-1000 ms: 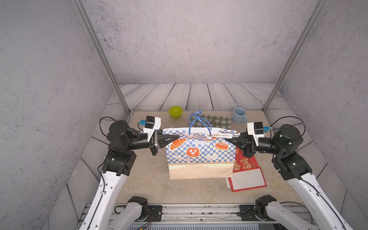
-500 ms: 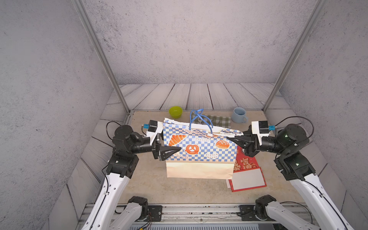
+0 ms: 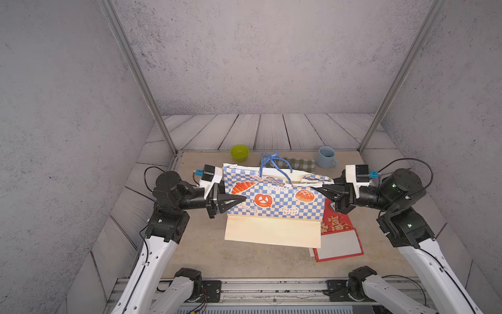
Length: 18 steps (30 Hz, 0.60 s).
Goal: Put away the paper bag
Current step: Press the paper bag at the center of the board.
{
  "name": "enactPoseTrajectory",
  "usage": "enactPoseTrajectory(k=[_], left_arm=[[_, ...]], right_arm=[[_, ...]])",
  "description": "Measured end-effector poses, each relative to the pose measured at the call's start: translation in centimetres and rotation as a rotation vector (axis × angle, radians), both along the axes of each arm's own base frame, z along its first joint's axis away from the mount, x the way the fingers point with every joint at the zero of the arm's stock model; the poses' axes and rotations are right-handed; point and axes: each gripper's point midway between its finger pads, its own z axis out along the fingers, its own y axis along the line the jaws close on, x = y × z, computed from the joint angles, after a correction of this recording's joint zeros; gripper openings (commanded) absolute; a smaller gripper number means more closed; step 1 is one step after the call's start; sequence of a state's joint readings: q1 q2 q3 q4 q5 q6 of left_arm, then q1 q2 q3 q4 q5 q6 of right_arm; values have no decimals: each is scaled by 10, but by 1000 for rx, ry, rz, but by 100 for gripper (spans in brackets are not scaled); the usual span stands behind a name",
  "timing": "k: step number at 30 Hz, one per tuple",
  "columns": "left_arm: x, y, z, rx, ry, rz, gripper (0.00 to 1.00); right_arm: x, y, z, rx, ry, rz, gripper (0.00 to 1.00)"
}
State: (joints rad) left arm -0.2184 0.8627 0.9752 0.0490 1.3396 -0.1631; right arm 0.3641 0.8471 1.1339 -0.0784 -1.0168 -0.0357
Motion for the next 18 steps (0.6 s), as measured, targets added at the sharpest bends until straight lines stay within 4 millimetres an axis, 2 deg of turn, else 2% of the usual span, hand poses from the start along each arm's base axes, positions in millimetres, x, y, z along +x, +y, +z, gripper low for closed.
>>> enactPoseTrajectory(k=[3, 5, 7, 11, 18], left_arm=[[0, 0, 0, 1, -1, 1, 61], [0, 0, 0, 2, 3, 4, 68], [0, 0, 0, 3, 4, 4, 70], [-1, 0, -2, 5, 8, 0, 70], [-1, 0, -13, 18, 16, -1, 48]], right_arm=[[0, 0, 0, 0, -1, 0, 0], [-1, 0, 0, 1, -1, 1, 0], [-1, 0, 1, 2, 0, 1, 0], [-4, -2, 3, 7, -2, 1, 0], [-2, -1, 6, 12, 15, 2, 0]])
